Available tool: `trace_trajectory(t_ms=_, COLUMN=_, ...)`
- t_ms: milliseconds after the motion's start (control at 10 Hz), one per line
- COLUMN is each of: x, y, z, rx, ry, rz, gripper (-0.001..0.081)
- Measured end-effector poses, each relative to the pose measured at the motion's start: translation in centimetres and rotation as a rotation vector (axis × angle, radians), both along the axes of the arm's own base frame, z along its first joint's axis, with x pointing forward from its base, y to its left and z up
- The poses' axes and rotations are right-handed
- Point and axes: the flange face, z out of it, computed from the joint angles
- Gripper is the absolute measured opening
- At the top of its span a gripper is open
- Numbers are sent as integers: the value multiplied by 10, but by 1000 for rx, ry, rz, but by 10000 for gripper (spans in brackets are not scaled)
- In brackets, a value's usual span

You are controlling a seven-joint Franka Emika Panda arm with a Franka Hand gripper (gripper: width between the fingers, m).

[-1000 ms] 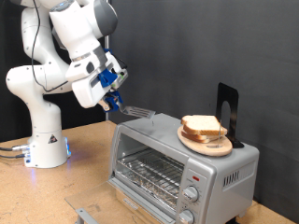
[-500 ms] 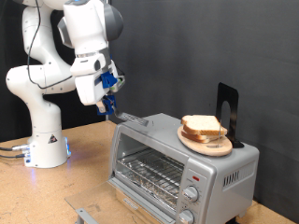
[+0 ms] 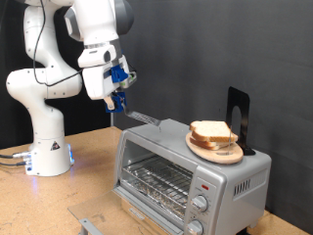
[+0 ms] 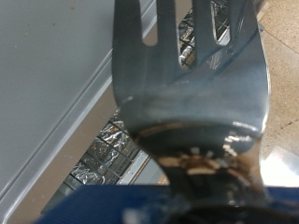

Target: Make a piece of toast with the oven

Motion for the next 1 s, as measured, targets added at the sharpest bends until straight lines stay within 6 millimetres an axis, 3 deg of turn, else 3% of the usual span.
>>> trace_trajectory(t_ms=500, x=27, y=20, z=-6, rx=-5, ry=36, rz=-13, gripper=400)
trace_trajectory(t_ms=1000, x=31, y=38, z=-10, rx=-12, ry=33, rz=-21, gripper=400)
